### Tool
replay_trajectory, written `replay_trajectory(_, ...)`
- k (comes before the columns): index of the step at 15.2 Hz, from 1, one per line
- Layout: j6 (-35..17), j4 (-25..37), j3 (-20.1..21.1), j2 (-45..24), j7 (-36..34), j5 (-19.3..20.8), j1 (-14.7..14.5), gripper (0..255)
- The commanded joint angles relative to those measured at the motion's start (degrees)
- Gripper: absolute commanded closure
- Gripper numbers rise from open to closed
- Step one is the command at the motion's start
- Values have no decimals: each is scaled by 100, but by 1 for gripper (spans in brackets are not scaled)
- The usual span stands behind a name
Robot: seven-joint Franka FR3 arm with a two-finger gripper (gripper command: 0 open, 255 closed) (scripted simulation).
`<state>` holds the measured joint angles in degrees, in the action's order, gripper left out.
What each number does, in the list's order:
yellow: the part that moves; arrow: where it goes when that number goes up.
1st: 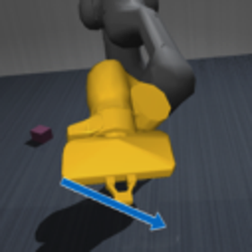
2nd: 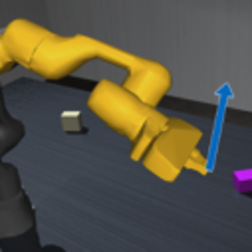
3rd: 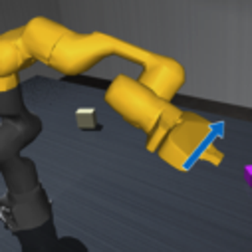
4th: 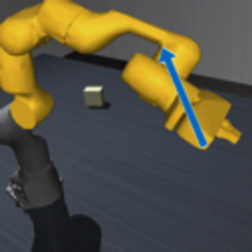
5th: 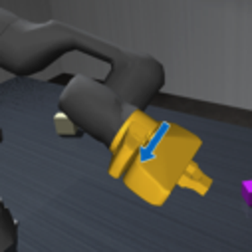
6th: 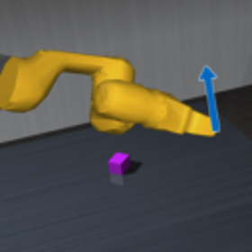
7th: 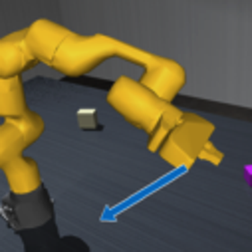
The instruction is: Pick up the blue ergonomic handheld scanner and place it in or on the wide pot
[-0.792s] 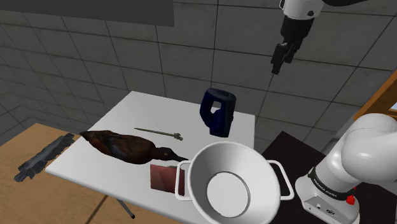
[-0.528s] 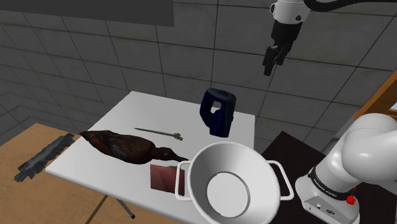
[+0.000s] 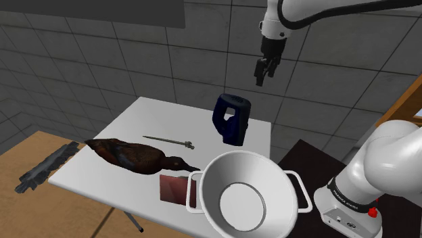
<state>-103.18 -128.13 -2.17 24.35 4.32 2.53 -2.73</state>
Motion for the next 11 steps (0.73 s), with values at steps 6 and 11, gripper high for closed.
replay_trajectory(6,-705,770,-135,-1567,483,-431,-140,0)
replay_trajectory(11,-966,1510,-134,-2660,841,-796,-193,0)
